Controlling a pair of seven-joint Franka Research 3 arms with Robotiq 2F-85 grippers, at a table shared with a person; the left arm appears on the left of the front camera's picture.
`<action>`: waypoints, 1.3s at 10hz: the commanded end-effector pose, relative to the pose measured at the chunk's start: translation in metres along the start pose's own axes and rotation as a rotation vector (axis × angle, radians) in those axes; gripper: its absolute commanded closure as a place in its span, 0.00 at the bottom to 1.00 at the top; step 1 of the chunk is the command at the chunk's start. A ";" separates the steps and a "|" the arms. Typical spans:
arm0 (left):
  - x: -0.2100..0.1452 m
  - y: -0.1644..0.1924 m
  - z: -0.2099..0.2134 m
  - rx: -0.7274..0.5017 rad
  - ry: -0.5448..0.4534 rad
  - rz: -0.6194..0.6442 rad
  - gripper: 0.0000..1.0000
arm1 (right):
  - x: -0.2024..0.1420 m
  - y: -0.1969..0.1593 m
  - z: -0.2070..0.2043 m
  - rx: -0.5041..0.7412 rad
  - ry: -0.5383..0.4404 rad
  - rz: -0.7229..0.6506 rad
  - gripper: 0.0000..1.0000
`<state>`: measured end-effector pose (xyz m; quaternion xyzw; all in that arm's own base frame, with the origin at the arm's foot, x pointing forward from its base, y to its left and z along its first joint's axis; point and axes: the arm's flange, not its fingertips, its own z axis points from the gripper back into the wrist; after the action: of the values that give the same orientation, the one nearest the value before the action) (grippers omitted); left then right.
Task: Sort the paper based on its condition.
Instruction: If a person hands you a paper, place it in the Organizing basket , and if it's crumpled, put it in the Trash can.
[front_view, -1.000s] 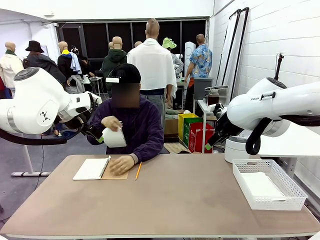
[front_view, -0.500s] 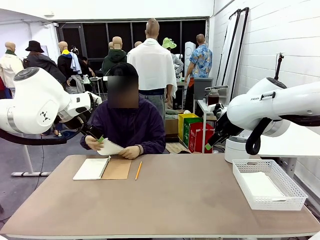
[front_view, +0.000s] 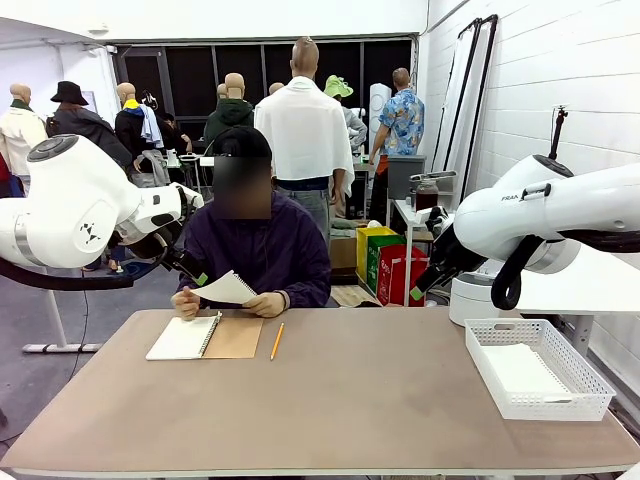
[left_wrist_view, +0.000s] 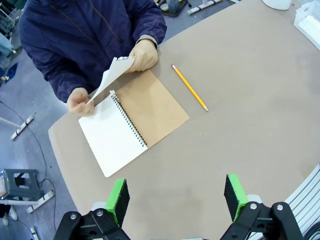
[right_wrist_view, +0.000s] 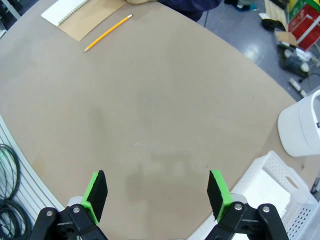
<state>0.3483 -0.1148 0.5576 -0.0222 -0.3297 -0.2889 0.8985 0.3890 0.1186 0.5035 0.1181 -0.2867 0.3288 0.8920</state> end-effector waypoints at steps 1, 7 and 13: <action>0.001 0.001 0.000 -0.001 -0.005 0.002 0.00 | -0.001 0.000 -0.001 0.006 -0.001 0.005 0.00; 0.001 0.001 0.000 -0.001 -0.005 0.002 0.00 | -0.001 0.000 -0.001 0.006 -0.001 0.005 0.00; 0.001 0.001 0.000 -0.001 -0.005 0.002 0.00 | -0.001 0.000 -0.001 0.006 -0.001 0.005 0.00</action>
<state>0.3483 -0.1148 0.5576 -0.0222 -0.3297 -0.2889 0.8985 0.3890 0.1186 0.5035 0.1181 -0.2867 0.3288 0.8920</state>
